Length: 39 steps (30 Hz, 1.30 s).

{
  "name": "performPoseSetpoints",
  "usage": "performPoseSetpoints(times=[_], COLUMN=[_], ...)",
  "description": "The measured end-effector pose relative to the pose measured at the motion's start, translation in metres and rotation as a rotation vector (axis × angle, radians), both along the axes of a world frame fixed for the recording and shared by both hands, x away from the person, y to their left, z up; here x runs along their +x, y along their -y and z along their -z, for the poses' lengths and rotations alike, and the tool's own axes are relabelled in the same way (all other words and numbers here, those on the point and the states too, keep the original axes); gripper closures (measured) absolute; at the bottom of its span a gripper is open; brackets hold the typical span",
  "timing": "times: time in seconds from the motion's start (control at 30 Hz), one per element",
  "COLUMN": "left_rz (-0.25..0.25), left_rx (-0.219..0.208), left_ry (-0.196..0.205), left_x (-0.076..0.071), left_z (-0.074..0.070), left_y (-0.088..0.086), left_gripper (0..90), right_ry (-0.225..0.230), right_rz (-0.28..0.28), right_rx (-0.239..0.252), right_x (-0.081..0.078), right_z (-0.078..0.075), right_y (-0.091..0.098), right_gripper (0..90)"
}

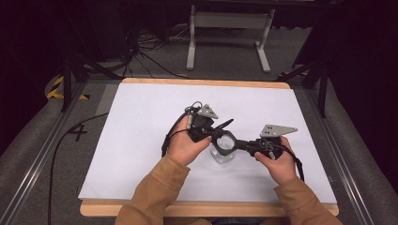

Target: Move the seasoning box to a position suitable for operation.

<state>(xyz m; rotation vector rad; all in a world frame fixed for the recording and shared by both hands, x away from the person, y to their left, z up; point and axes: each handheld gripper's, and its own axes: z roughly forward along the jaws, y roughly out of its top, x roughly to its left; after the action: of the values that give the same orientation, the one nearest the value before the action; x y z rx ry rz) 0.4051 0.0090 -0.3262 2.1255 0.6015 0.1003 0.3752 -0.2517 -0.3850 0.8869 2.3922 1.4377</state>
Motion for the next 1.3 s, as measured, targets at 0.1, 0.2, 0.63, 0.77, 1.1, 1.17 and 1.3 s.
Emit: performPoseSetpoints(times=[0.1,0.2,0.63,0.77,1.1,1.17,1.3], left_rz=[-0.005,-0.034,-0.125,-0.153,-0.171,-0.159,-0.111], left_rx=[-0.014,-0.049,-0.09,-0.08,-0.075,-0.091,-0.099], left_ry=[0.005,0.004,-0.002,-0.007,-0.008,0.0,0.003], left_x=[0.003,0.006,0.016,0.018,0.017,0.015,0.011], left_z=[-0.002,-0.002,0.004,0.007,0.005,0.003,-0.003], left_y=[-0.004,-0.01,-0.022,-0.022,-0.025,-0.026,-0.027], left_gripper=[88.4,88.1,89.0,89.2,87.2,85.3,80.6], right_ry=[0.003,0.007,0.02,0.024,0.027,0.032,0.043], right_rz=[0.001,0.003,0.005,0.004,0.009,0.008,0.014], right_rx=[0.001,0.002,-0.004,-0.008,-0.008,-0.014,-0.013], right_x=[-0.001,-0.001,-0.001,-0.001,-0.002,-0.002,-0.003], right_z=[0.001,0.002,0.002,0.002,0.002,0.002,-0.002], right_y=[0.0,0.0,0.0,0.0,0.0,-0.001,0.002], right_gripper=[89.3,89.5,90.0,90.0,90.0,90.0,89.9])
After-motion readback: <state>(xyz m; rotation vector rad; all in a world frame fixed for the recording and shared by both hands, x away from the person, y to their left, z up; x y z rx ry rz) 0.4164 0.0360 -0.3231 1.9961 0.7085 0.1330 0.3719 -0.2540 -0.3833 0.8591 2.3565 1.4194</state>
